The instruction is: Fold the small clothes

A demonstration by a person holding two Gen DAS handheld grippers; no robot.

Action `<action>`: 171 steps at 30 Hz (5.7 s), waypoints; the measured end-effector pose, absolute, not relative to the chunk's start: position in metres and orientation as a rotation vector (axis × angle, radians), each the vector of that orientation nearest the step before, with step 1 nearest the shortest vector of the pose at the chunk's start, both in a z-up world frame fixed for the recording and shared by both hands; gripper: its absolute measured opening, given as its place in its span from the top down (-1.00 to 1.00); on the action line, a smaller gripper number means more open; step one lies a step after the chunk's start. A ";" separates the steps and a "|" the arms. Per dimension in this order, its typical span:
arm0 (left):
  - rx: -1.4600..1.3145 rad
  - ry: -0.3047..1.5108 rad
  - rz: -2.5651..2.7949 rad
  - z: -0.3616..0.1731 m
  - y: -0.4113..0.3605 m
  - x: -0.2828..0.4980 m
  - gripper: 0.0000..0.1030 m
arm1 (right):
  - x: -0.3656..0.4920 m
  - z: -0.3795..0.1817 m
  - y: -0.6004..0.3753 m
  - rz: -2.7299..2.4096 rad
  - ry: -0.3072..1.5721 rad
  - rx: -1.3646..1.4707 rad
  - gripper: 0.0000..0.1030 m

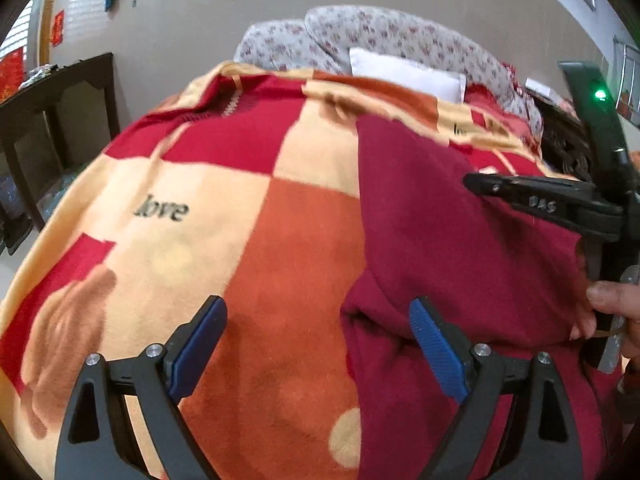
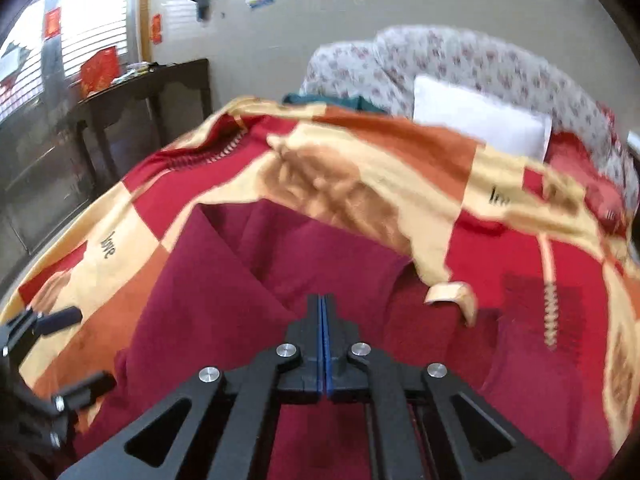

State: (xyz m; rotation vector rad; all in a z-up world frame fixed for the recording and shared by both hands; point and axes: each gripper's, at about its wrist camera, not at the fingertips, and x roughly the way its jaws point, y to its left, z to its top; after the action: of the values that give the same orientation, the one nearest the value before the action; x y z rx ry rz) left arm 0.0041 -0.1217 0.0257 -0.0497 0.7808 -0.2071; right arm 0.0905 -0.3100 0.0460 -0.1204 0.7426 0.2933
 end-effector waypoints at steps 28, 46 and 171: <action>-0.010 0.751 -0.300 0.060 -0.181 -0.014 -0.78 | -0.062 0.085 -0.529 -0.130 0.693 0.050 0.88; -0.005 0.817 -0.274 0.028 -0.191 -0.005 -0.79 | -0.070 0.036 -0.525 -0.190 0.818 0.070 0.36; -0.240 0.831 -0.498 0.042 -0.213 0.042 0.89 | -0.096 0.060 -0.465 0.391 0.756 0.559 -0.49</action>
State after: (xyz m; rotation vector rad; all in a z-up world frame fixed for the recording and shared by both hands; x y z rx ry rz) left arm 0.0425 -0.2126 0.0421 -0.2400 0.8314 -0.4975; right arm -0.0955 -0.4653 0.0603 0.5590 0.7557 0.3906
